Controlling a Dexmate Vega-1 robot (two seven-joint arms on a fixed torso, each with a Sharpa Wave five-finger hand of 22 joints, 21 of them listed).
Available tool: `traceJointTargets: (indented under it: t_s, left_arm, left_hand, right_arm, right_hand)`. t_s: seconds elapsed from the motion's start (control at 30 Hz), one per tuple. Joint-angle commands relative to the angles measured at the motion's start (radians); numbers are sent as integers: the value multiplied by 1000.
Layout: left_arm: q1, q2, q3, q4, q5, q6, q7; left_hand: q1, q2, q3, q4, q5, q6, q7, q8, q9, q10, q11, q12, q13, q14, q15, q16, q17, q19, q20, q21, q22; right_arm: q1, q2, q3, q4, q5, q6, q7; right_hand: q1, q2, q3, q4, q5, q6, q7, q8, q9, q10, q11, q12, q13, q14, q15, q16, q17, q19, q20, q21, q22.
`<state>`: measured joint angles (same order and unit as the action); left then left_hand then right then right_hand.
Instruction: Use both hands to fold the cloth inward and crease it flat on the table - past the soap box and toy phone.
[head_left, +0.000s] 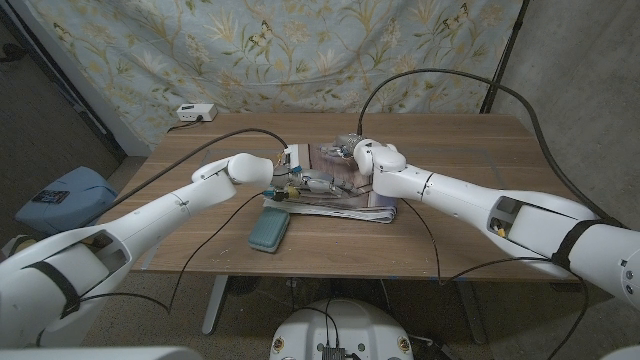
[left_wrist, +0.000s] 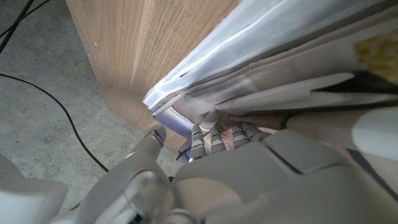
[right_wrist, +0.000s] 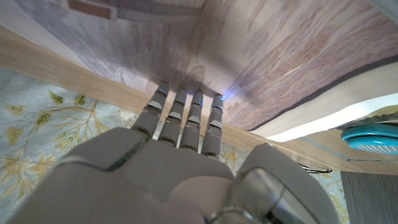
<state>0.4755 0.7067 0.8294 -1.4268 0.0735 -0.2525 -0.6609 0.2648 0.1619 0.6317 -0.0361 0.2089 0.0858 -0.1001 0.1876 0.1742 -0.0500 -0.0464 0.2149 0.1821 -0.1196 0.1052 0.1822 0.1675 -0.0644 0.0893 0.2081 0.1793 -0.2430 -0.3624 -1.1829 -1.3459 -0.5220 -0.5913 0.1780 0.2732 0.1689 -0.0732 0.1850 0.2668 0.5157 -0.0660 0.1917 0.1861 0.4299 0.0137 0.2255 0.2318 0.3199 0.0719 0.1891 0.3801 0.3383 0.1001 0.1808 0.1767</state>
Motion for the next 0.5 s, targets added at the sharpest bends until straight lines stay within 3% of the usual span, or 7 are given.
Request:
traceJointTargets:
  t_s: [0.03,0.27,0.5]
  left_arm:
    - [0,4,-6,4,-5,-6,1]
    - [-1,8,-12,2,-12,-8,1]
    - [6,24,-35,-21,-30,-2,11]
  left_hand:
    - [11,-2,1,-6,-4,8,-1,0,4,11,-3,-3,2,4,-3,0,3,9,17,4,3]
    - [11,-1,0,-7,-4,8,0,-1,4,11,-3,-4,2,4,-2,0,3,9,17,3,3]
    - [11,-1,-2,-8,-4,8,-1,-1,5,11,-3,-5,2,4,-2,0,4,10,19,3,3]
  right_arm:
    - [-12,31,8,62,8,44,-21]
    - [-14,26,15,43,10,42,-17]
    - [-21,-6,27,-44,-2,15,-1]
  right_hand:
    - [-19,7,-4,1,10,4,-8,3,2,5,-6,-2,-1,3,-7,9,2,-6,1,4,2]
    - [-29,8,-4,0,12,8,-11,5,2,6,-8,-4,-3,3,-9,10,-1,-9,2,5,2]
    - [-37,8,-4,-2,14,7,-11,4,2,7,-8,-6,-6,3,-10,11,-3,-10,8,6,1]
